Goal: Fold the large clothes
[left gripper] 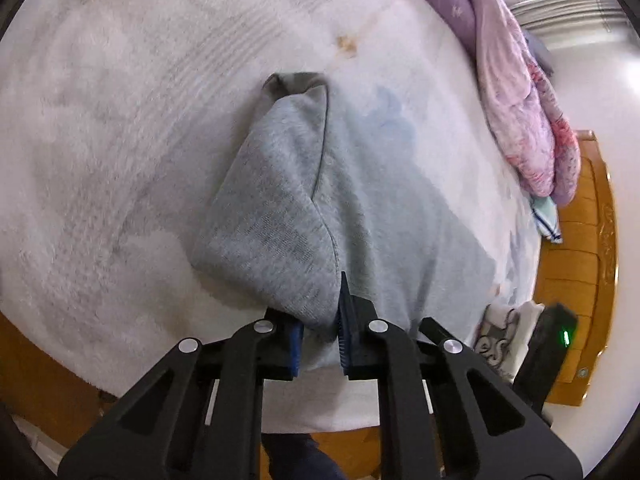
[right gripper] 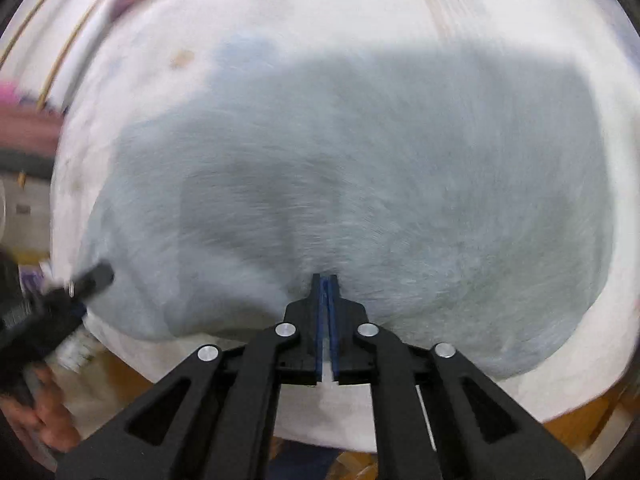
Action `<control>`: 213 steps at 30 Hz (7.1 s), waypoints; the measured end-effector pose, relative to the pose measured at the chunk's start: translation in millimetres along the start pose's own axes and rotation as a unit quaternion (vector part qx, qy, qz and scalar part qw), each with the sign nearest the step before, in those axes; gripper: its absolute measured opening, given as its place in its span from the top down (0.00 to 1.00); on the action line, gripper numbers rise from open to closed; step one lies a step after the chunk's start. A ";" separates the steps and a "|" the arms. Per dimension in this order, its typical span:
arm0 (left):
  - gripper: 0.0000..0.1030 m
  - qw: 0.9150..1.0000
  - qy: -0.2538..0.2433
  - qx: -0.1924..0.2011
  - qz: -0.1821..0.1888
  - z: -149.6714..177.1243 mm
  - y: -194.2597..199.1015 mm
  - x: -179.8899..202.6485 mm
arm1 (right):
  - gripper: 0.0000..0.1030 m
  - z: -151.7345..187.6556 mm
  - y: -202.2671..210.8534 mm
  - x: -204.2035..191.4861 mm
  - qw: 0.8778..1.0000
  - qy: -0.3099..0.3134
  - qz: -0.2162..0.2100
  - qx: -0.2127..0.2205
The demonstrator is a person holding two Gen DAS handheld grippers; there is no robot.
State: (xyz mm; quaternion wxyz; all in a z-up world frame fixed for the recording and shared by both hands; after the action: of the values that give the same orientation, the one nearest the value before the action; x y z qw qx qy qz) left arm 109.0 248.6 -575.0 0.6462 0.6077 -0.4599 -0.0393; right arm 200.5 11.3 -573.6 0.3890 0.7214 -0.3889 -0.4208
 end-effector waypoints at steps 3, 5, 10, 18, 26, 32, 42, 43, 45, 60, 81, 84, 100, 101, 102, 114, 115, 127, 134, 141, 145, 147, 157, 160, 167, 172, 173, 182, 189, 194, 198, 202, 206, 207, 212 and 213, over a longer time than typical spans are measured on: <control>0.87 1.000 0.029 -0.007 0.009 -6.9 -3.1 5.2 | 0.56 7.4 29.7 -36.4 0.994 0.076 -0.045 0.059; 0.88 0.999 0.033 -0.016 0.005 -8.1 -8.1 9.0 | 0.44 13.5 34.5 -60.3 0.987 0.124 -0.074 0.075; 0.87 0.997 0.060 -0.033 0.023 -14.7 -2.8 -10.6 | 0.39 28.3 5.5 -92.2 0.973 0.194 -0.099 0.081; 0.87 0.994 0.077 -0.061 0.038 -22.9 -9.2 -28.1 | 0.32 47.7 -59.0 -133.7 0.952 0.283 -0.054 0.100; 0.60 0.987 0.117 -0.055 0.098 -37.0 -0.2 -23.9 | 0.91 20.5 -70.4 -97.0 0.980 0.185 -0.034 0.068; 0.30 0.985 0.119 0.026 0.126 -59.0 48.8 -34.9 | 0.92 -8.7 -55.6 -51.2 0.991 -0.006 -0.133 0.027; 0.30 0.994 0.108 0.016 -0.010 -56.4 11.3 -51.3 | 0.92 -12.7 -3.6 -4.6 0.959 -0.181 -0.215 0.038; 0.30 0.995 0.099 0.018 -0.004 -55.4 7.7 -41.7 | 0.92 -12.5 5.5 2.0 0.955 -0.195 -0.218 0.044; 0.30 0.999 0.036 0.033 0.010 -51.7 5.1 -1.7 | 0.92 -12.6 26.5 23.2 0.944 -0.233 -0.225 0.064; 0.18 0.970 -0.244 -0.003 -0.011 37.2 -70.5 179.2 | 0.93 51.5 93.2 207.8 0.852 -0.481 -0.157 0.138; 0.16 0.943 -0.306 -0.098 -0.089 69.1 -167.9 229.4 | 0.88 -61.7 98.3 222.8 0.957 -0.248 -0.069 0.132; 0.14 0.939 -0.313 -0.103 -0.098 68.8 -174.5 228.3 | 0.92 -68.8 55.7 234.0 0.965 -0.246 -0.047 0.080; 0.04 0.936 -0.310 -0.125 -0.105 66.5 -203.0 223.3 | 0.25 -7.8 65.8 274.1 0.935 -0.351 -0.014 0.036; 0.04 0.935 -0.313 -0.125 -0.105 66.0 -201.6 222.5 | 0.24 6.9 68.2 275.0 0.929 -0.368 -0.016 0.032; 0.04 0.935 -0.314 -0.126 -0.104 65.5 -202.4 222.6 | 0.24 16.9 67.3 275.3 0.923 -0.382 -0.024 0.026; 0.04 0.939 -0.308 -0.131 -0.082 63.8 -199.4 214.6 | 0.18 81.1 12.9 285.3 0.832 -0.536 -0.142 0.012; 0.04 0.939 -0.307 -0.132 -0.079 63.1 -199.9 213.9 | 0.17 79.8 11.5 284.3 0.831 -0.538 -0.141 0.015; 0.06 0.946 -0.300 -0.113 -0.039 60.2 -199.9 204.0 | 0.17 91.4 -1.2 269.0 0.806 -0.549 -0.210 0.069; 0.28 0.954 -0.284 -0.096 -0.009 56.5 -178.6 198.8 | 0.77 80.7 26.2 256.0 0.842 -0.495 -0.194 0.090; 0.36 0.965 -0.249 -0.075 0.014 50.5 -141.3 211.1 | 0.83 26.4 96.8 228.7 0.914 -0.365 -0.136 0.112; 0.37 0.973 -0.223 -0.052 0.034 59.9 -116.2 230.4 | 0.83 6.1 141.0 231.0 0.934 -0.303 -0.138 0.129; 0.38 0.975 -0.213 -0.034 0.053 67.9 -99.9 248.5 | 0.83 -2.0 162.7 236.9 0.938 -0.283 -0.142 0.138; 0.38 0.964 -0.209 0.070 0.149 154.3 -34.9 392.1 | 0.83 -35.3 321.0 330.1 0.946 -0.186 -0.156 0.215; 0.37 0.959 -0.212 0.080 0.172 198.0 -43.0 438.6 | 0.83 -27.7 354.6 376.2 0.947 -0.177 -0.136 0.230; 0.37 0.940 -0.273 0.062 0.195 296.4 -106.0 518.0 | 0.82 17.9 365.9 492.1 0.944 -0.227 -0.074 0.229; 0.29 0.936 -0.323 0.020 0.140 331.8 -165.2 527.6 | 0.72 51.3 314.5 548.5 0.944 -0.298 -0.020 0.141; 0.28 0.931 -0.335 0.025 0.142 336.3 -162.3 527.5 | 0.64 57.2 308.0 553.6 0.943 -0.308 -0.013 0.126; 0.26 0.929 -0.340 0.044 0.135 305.4 -103.9 535.6 | 0.56 51.9 363.1 516.5 0.964 -0.217 0.100 0.114; 0.27 0.908 -0.394 -0.003 0.144 321.6 -121.1 588.3 | 0.66 -1.9 343.2 460.0 0.985 -0.087 0.062 0.137; 0.28 0.904 -0.420 -0.025 0.075 325.3 -174.3 584.9 | 0.60 -0.3 282.4 496.8 0.984 -0.141 0.033 0.100; 0.26 0.910 -0.402 -0.021 0.102 319.2 -165.8 575.4 | 0.59 -2.1 287.3 499.6 0.980 -0.169 0.034 0.099; 0.16 0.931 -0.352 -0.010 0.095 296.0 -148.6 540.3 | 0.57 -10.8 314.8 465.9 0.980 -0.142 0.100 0.098; 0.14 0.954 -0.296 -0.026 0.033 267.5 -143.1 475.7 | 0.33 -20.1 318.6 411.2 0.982 -0.096 0.140 0.089; 0.13 0.958 -0.285 -0.030 0.012 262.3 -143.0 459.7 | 0.28 -20.3 313.6 402.3 0.982 -0.087 0.146 0.083; 0.11 0.970 -0.233 -0.069 -0.011 244.3 -137.1 402.8 | 0.19 -20.3 287.2 344.6 0.976 -0.045 0.207 0.048; 0.09 0.968 -0.238 -0.074 -0.012 241.8 -135.8 399.0 | 0.19 -20.5 280.9 332.7 0.974 -0.035 0.220 0.041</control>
State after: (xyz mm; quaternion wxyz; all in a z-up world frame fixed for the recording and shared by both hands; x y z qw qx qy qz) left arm 251.7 -210.9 -507.5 0.5607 0.5364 -0.5894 -0.2247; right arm 267.8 -390.4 -418.3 0.4286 0.6180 -0.5684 -0.3337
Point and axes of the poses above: each gripper's, at about its wrist camera, not at the fingertips, and y roughly against the way its jaws point, x to its right, z to its underside, the point moved 1 cm from there along -y, roughly the way its jaws point, and after that the axes turned 10 degrees about x, right-handed, at the moved point
